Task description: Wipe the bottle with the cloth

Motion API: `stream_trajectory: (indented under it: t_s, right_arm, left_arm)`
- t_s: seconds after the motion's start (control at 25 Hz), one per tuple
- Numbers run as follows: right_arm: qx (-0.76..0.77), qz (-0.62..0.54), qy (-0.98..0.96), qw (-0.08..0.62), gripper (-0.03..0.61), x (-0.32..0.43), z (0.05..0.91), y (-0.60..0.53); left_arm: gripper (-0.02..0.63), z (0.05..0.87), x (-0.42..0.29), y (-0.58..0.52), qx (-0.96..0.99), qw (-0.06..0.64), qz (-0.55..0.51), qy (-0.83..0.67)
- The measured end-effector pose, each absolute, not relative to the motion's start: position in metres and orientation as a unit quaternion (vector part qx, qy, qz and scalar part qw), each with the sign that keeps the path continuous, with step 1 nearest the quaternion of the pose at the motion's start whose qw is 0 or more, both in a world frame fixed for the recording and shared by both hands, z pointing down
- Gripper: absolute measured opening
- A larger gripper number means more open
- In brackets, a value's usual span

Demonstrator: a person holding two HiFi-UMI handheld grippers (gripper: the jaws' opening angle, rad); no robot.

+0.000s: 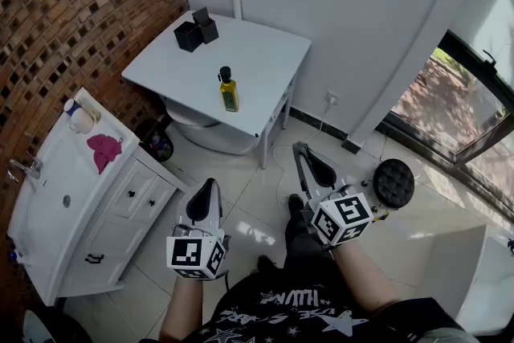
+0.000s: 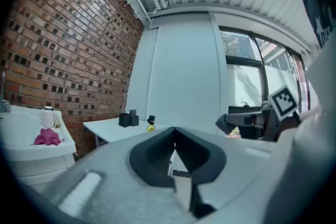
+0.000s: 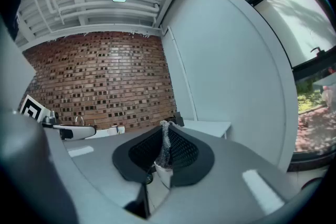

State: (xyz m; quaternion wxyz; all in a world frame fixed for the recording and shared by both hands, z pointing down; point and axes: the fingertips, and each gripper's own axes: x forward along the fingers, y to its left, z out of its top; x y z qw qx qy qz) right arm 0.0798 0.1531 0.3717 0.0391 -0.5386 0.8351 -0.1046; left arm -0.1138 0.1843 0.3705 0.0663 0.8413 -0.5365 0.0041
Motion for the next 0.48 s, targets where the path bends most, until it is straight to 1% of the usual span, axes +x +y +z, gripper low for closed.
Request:
stream_trajectory:
  t_s: [0.24, 0.48]
  right_arm:
    - [-0.509, -0.104, 0.854, 0.041, 0.037, 0.073, 0.380, 0.110]
    - [-0.481, -0.115, 0.868, 0.046, 0.037, 0.076, 0.389, 0.036]
  left_arm:
    - [0.003, 0.385, -0.109, 0.150, 0.831, 0.068, 0.015, -0.552]
    - [0.003, 0.393, -0.096, 0.084, 0.807, 0.061, 0.022, -0.587]
